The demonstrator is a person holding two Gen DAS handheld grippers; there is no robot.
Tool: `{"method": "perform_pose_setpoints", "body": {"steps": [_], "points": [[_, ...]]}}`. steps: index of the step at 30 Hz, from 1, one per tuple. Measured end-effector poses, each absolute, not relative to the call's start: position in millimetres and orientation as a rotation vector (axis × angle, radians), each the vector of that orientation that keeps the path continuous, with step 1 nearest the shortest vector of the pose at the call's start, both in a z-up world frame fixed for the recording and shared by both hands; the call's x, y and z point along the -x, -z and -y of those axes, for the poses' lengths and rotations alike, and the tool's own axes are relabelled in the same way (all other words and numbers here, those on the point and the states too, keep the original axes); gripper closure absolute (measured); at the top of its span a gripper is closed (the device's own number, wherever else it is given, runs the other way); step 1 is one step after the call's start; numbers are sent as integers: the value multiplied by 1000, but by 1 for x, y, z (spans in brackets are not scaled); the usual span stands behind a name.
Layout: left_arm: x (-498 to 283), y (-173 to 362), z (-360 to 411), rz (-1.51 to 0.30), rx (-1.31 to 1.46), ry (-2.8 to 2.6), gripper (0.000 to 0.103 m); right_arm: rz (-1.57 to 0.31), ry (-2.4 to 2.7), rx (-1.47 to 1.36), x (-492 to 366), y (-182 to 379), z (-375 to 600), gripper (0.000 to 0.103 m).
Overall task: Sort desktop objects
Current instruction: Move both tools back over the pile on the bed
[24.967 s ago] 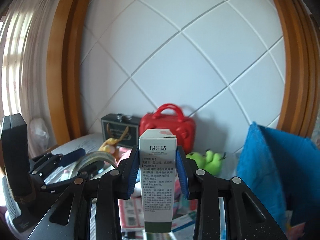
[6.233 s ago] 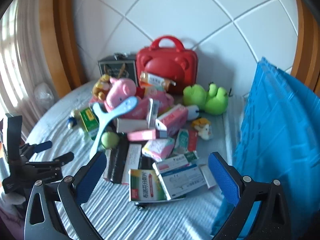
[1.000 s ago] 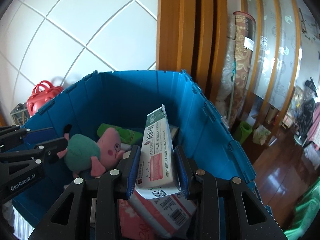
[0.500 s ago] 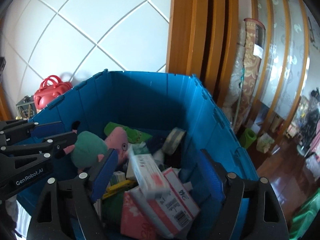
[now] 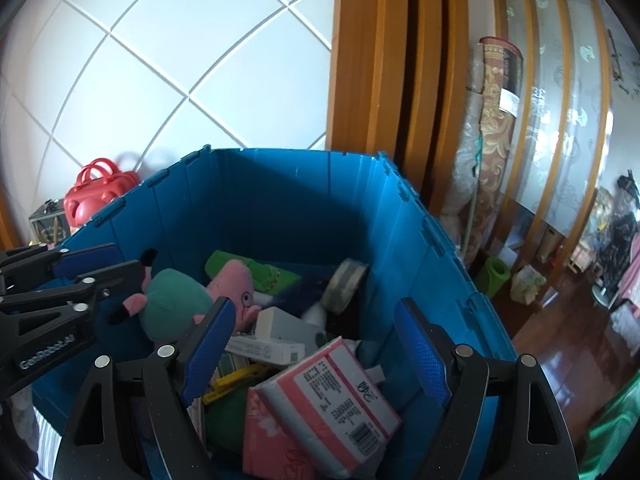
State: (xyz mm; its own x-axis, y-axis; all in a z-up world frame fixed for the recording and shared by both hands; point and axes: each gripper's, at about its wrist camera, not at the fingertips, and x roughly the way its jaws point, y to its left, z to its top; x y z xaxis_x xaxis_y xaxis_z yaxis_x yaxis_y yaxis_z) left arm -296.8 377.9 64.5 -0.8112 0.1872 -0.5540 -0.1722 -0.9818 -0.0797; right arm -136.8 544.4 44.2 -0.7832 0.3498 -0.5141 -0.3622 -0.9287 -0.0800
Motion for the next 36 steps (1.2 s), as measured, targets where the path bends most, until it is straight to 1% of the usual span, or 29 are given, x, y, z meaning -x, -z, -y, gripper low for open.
{"method": "perform_pose_setpoints", "body": {"steps": [1,3,4,8,9,10,11,12,13,14,18,23,27,32,36], "points": [[295,-65,-377,38,871,-2830,73,-38,-2653,749,136,-45,-545,15],[288,-64,-373,37,872,-2847,73,-45,-2647,739,134,-46,-545,2],[284,-64,-371,47,866,-2857,73,-43,-2638,732,134,-47,-545,0],[265,-70,-354,78,822,-2896,73,-86,-2637,740,135,-44,-542,0],[259,-72,-348,75,811,-2915,72,-98,-2648,740,135,-44,-540,0],[254,-74,-342,71,797,-2934,63,-107,-2665,728,134,-45,-536,0],[247,-77,-334,75,776,-2964,56,-106,-2682,712,133,-47,-531,0],[240,-79,-326,82,756,-2989,39,-100,-2701,689,133,-49,-524,0],[234,-83,-318,91,736,-3015,26,-92,-2721,668,133,-53,-516,0],[227,-85,-309,93,701,-3037,23,-83,-2746,649,134,-56,-507,0],[202,-85,-266,109,656,-3144,23,-43,-2856,600,143,-64,-469,0],[184,-65,-202,208,737,-3245,23,24,-2977,608,167,-64,-413,0],[168,-40,-152,276,835,-3343,23,83,-3053,635,183,-62,-367,0],[150,4,-88,456,1017,-3338,23,153,-3146,630,193,-60,-310,0],[140,36,-51,513,1163,-3369,23,179,-3225,668,199,-49,-269,0]]}}
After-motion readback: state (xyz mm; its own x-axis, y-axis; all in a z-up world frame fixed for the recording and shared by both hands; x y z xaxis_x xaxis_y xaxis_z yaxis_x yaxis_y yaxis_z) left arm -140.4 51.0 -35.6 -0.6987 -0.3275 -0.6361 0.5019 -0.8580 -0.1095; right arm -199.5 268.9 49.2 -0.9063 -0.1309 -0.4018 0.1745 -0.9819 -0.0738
